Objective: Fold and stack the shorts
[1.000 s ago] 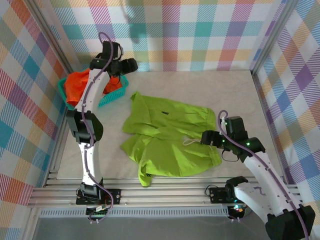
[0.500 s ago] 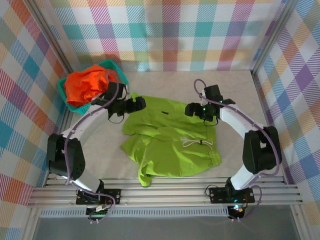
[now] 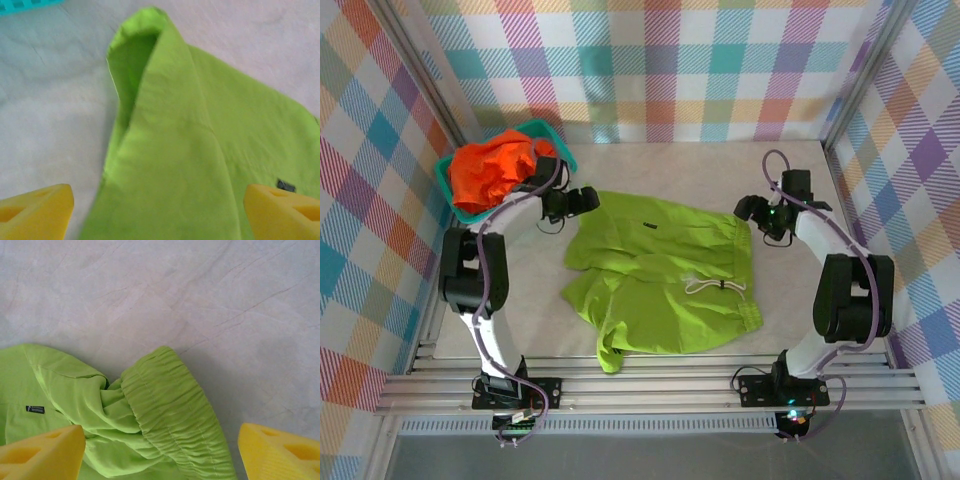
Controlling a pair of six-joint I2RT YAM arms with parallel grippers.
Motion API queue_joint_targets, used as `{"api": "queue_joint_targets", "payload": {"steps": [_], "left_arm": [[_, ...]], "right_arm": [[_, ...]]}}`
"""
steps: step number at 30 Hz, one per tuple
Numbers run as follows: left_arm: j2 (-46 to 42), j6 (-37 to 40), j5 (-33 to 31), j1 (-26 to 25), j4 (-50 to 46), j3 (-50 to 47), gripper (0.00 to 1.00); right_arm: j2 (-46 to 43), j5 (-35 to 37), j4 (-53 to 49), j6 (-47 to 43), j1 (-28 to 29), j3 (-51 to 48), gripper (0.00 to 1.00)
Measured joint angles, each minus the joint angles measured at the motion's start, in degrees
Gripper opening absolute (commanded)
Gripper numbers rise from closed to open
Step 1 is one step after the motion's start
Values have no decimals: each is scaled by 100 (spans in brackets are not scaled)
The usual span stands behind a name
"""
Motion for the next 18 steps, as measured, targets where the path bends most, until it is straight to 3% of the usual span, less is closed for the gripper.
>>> {"api": "queue_joint_targets", "payload": {"steps": [7, 18], "left_arm": [[975, 181, 28, 24, 57, 774, 74], [1189, 234, 46, 24, -203, 1506, 58]], "right_arm": [[691, -549, 293, -2, -208, 0, 78], [1204, -1025, 621, -42, -238, 20, 69]]}}
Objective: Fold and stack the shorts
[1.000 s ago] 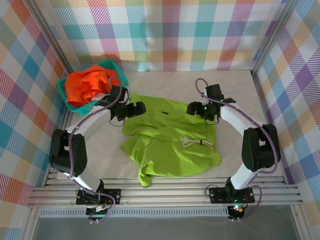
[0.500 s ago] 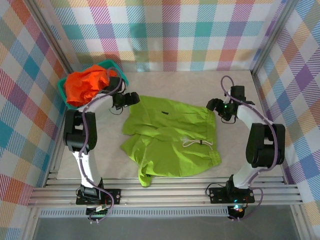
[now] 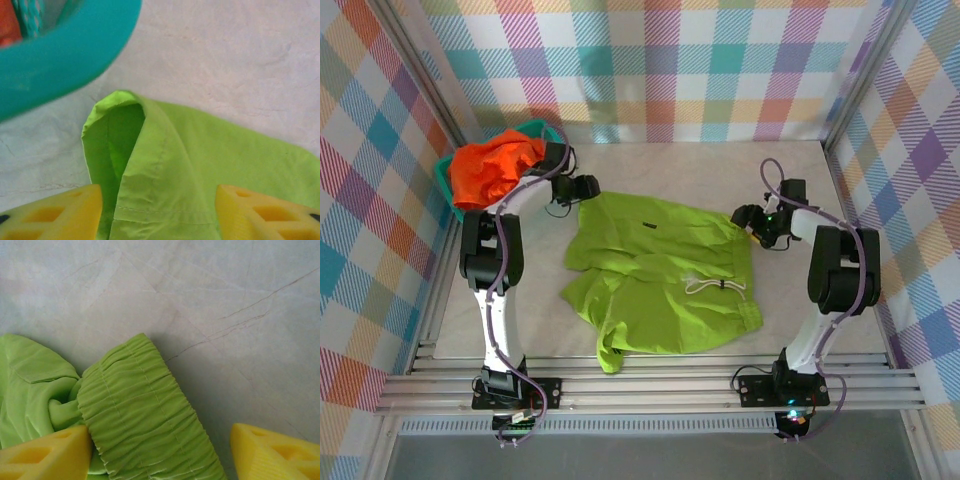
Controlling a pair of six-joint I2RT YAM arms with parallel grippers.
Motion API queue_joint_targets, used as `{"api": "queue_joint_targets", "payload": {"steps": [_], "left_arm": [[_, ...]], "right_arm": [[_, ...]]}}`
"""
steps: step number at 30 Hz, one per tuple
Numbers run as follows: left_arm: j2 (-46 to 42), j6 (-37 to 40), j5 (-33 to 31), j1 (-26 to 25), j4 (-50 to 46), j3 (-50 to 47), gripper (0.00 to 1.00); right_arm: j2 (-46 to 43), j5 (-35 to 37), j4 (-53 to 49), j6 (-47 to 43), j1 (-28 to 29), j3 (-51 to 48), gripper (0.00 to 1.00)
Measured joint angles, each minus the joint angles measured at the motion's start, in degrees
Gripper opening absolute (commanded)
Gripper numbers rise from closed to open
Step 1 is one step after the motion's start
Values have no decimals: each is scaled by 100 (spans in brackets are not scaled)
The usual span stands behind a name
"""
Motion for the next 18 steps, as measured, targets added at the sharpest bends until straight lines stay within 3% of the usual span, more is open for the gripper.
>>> {"api": "queue_joint_targets", "payload": {"steps": [18], "left_arm": [[455, 44, 177, -15, -474, 363, 52]], "right_arm": [[-33, -522, 334, 439, 0, -44, 45]]}}
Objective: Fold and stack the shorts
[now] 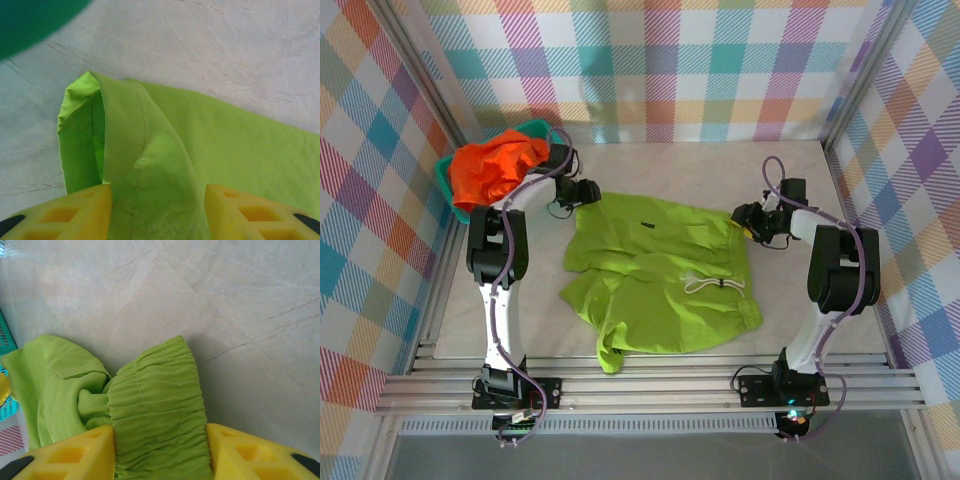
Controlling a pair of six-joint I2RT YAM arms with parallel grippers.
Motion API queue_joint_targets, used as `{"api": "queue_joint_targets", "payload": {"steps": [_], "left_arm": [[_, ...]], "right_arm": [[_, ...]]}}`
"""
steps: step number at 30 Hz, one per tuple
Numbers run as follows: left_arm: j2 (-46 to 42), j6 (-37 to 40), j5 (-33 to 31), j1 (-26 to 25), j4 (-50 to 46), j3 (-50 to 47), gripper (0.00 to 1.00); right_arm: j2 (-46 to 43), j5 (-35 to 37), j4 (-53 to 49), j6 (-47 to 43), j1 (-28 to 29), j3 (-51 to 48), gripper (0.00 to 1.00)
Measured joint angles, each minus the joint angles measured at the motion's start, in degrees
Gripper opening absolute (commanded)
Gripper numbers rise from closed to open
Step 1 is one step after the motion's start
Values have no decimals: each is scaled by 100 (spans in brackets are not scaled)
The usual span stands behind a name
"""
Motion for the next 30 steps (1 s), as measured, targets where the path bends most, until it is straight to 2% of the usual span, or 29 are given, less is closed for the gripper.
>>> {"api": "queue_joint_targets", "payload": {"steps": [3, 7, 11, 13, 23, 30], "left_arm": [[9, 7, -42, 0, -37, 0, 52], [9, 44, -111, 0, -129, 0, 44], [11, 42, -52, 0, -127, 0, 11], [24, 57, -28, 0, -131, 0, 0], [-157, 15, -26, 31, -146, -46, 0], [-1294, -31, -26, 125, -168, -61, 0]], "right_arm": [[-2, -24, 13, 17, 0, -4, 35], [-15, -92, 63, 96, 0, -55, 16], [-22, -168, 131, 146, 0, -98, 0], [-44, -173, 155, 157, 0, -129, 0], [-964, -57, 227, 122, 0, -439, 0], [-2197, 315, 188, -15, 0, -603, 0]]}}
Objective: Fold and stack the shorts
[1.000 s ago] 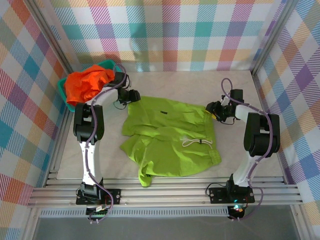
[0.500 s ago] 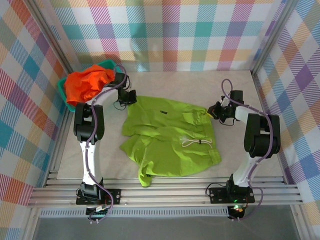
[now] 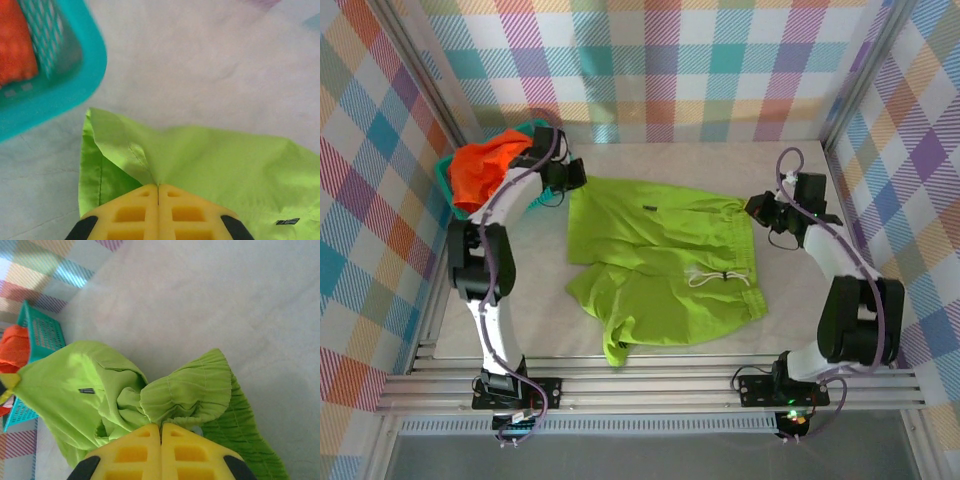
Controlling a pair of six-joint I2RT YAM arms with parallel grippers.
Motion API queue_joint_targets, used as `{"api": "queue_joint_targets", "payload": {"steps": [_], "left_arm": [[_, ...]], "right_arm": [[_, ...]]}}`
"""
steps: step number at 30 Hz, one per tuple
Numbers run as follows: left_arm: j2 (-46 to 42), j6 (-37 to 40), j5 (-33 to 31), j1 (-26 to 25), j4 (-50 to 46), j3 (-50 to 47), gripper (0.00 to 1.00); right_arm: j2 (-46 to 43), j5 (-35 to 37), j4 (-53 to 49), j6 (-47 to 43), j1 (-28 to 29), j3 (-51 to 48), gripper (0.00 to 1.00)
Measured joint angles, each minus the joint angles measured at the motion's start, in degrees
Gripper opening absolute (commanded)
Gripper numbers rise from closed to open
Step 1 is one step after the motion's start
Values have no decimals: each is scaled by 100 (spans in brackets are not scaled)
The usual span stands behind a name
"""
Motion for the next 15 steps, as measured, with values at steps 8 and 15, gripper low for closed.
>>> {"api": "queue_joint_targets", "payload": {"steps": [8, 15], "left_arm": [[-1054, -85, 90, 179, -374, 564, 0], [-1561, -127, 245, 186, -745, 1486, 0]], "right_arm": [[-1425, 328, -162, -74, 0, 0, 0], [-2365, 459, -431, -83, 0, 498, 0]]}}
